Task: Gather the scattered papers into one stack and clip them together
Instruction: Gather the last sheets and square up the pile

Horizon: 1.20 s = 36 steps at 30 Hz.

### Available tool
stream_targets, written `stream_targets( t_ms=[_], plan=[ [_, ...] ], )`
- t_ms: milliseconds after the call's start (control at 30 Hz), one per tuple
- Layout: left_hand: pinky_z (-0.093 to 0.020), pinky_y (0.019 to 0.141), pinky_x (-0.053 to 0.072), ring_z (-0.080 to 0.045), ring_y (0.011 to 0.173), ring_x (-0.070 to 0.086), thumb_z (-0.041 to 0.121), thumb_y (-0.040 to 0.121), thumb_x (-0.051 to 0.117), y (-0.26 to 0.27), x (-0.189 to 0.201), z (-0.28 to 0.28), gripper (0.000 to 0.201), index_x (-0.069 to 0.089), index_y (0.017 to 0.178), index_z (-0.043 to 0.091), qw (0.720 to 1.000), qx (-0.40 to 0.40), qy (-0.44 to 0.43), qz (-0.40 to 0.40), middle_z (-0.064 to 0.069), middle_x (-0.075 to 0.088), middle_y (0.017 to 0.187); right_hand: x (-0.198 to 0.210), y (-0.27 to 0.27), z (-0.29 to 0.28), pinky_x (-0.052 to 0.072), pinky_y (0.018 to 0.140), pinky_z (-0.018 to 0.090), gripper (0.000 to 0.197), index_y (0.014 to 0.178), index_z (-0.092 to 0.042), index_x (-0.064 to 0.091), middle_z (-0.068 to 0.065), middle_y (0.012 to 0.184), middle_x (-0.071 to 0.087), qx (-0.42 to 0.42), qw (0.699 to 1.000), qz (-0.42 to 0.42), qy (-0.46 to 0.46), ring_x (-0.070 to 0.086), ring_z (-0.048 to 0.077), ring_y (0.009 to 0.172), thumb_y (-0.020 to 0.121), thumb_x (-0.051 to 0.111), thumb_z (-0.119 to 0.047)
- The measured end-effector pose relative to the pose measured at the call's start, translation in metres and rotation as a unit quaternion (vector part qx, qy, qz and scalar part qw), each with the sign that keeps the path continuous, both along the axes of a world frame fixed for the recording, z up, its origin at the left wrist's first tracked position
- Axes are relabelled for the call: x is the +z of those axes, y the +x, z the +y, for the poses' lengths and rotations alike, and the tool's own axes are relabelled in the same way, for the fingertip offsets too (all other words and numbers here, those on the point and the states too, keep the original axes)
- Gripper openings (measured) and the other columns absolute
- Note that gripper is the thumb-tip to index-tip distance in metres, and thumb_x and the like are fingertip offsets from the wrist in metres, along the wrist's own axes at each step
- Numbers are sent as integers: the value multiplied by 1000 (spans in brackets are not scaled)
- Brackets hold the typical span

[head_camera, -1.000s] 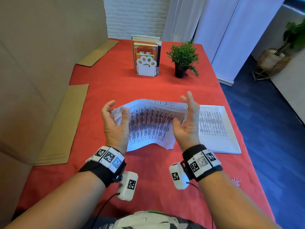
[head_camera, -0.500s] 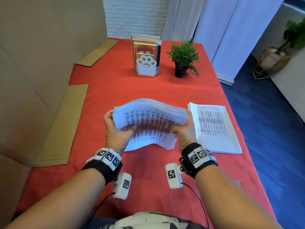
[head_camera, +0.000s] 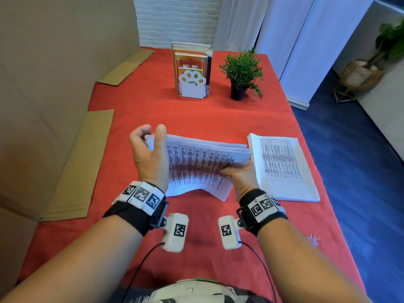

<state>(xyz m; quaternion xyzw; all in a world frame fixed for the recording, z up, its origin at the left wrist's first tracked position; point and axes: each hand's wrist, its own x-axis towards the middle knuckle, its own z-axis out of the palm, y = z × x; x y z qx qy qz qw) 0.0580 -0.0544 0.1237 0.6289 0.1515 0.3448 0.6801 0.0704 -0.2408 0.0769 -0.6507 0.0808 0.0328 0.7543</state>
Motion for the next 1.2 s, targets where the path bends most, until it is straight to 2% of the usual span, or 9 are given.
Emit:
stream_targets(
  t_ms=[133,300,433,533,600,767,867,1033,1200],
  plan=[
    [-22,79,42,-3,77,52,15,79,54,9,3,7,18,55,90,29,1000,-17,-15,-12,8,55,85,-3,2,0,58,60,25,39,80,-12,62,-6,59,72,-7,1000,7,23,68,8,60,62,58,23],
    [-17,96,42,-6,102,54,19,86,59,-7,-21,12,43,36,122,19,990,-89,105,1,-2,53,113,-9,4,-2,55,73,36,42,79,-16,61,-6,61,72,-7,999,26,25,68,12,63,62,59,23],
    [-4,70,48,-9,84,60,-9,82,58,-14,-46,12,54,32,125,10,978,-153,68,121,-10,56,112,-6,-2,4,53,71,32,43,88,-14,60,-6,66,72,-1,1000,11,28,67,5,63,53,57,10],
    [-1,65,45,-11,85,59,-9,83,55,-13,-55,12,50,33,125,6,978,-140,71,138,-8,57,108,2,-7,7,50,88,24,73,120,-30,44,-9,100,62,-54,993,-90,-47,63,-3,91,64,55,17],
    [-3,67,46,-4,82,58,-10,82,55,-9,-57,16,46,35,119,10,977,-147,65,141,-3,58,102,8,-4,5,39,107,31,92,134,-38,32,-3,121,49,-81,965,-225,-109,50,11,121,65,47,21],
    [-16,78,49,3,85,62,-12,81,56,-2,-68,25,48,38,107,24,971,-175,60,152,4,61,100,11,6,2,37,103,19,77,120,-15,56,16,124,43,-50,898,-376,-224,46,19,123,57,39,26],
    [-7,75,48,15,79,61,-15,82,51,-4,-74,24,51,39,110,26,967,-185,55,166,10,61,99,5,4,1,40,105,45,83,132,-26,40,14,129,48,-66,935,-309,-164,49,29,122,62,48,17],
    [-13,71,48,15,74,59,-15,83,48,-6,-76,16,46,41,116,17,973,-153,47,168,9,60,95,-14,0,-3,52,75,32,54,111,-13,49,-3,86,70,9,1000,-28,1,67,8,77,62,55,10],
    [-29,79,43,-19,86,57,-6,84,50,-4,-66,12,37,43,107,22,971,-103,83,199,6,59,91,-16,-4,-10,53,80,33,35,101,-24,56,1,93,66,32,998,-19,-49,62,11,82,79,58,2]
  ],
)
